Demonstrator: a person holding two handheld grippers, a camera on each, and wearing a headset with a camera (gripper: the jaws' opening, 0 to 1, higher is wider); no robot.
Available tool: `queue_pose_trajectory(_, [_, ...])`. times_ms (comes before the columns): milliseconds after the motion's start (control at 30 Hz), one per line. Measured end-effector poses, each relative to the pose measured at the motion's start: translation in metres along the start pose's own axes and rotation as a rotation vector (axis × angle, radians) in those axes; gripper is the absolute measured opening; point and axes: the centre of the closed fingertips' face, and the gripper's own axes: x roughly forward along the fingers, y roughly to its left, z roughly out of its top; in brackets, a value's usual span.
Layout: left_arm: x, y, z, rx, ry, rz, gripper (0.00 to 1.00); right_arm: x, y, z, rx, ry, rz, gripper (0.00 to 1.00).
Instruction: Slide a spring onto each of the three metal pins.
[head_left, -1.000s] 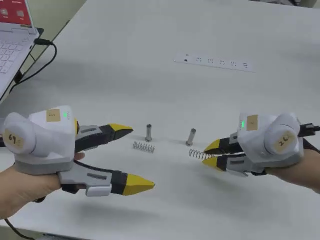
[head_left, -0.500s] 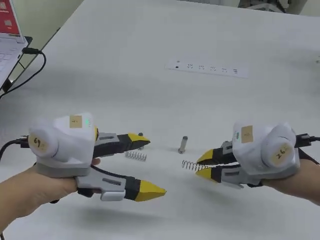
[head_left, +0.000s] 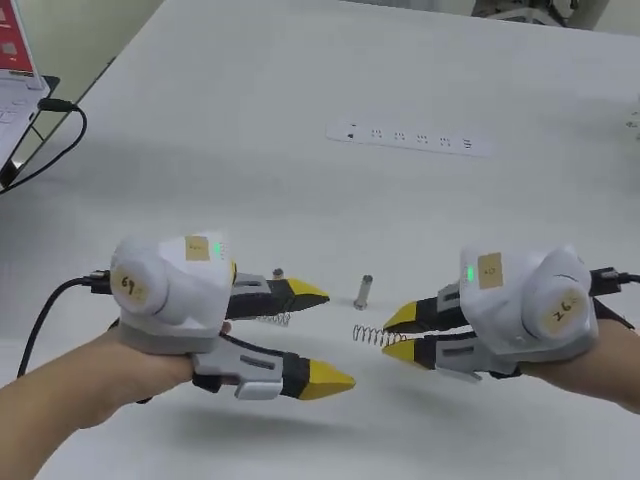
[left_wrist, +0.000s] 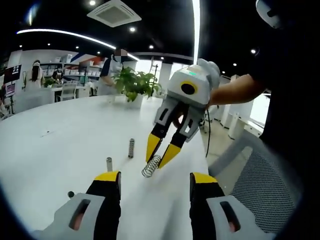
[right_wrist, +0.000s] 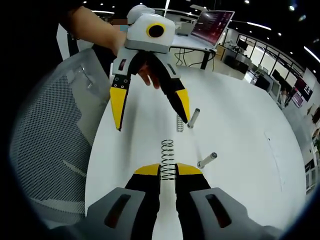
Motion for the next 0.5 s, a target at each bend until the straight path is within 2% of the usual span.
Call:
queue_pose_trajectory(167, [0.008,0.001,0.001,0.009,-0.002,-0.004,0.37,-0.002,0.002,0.006,-0.015,-0.014,0.004,0.08])
queue_pose_trajectory(500, [0.016,0.005,0.002,0.006,-0.011,0.006,0.24,-0.004,0.005,0.009,-0.033,-0.019,0.013,0.08])
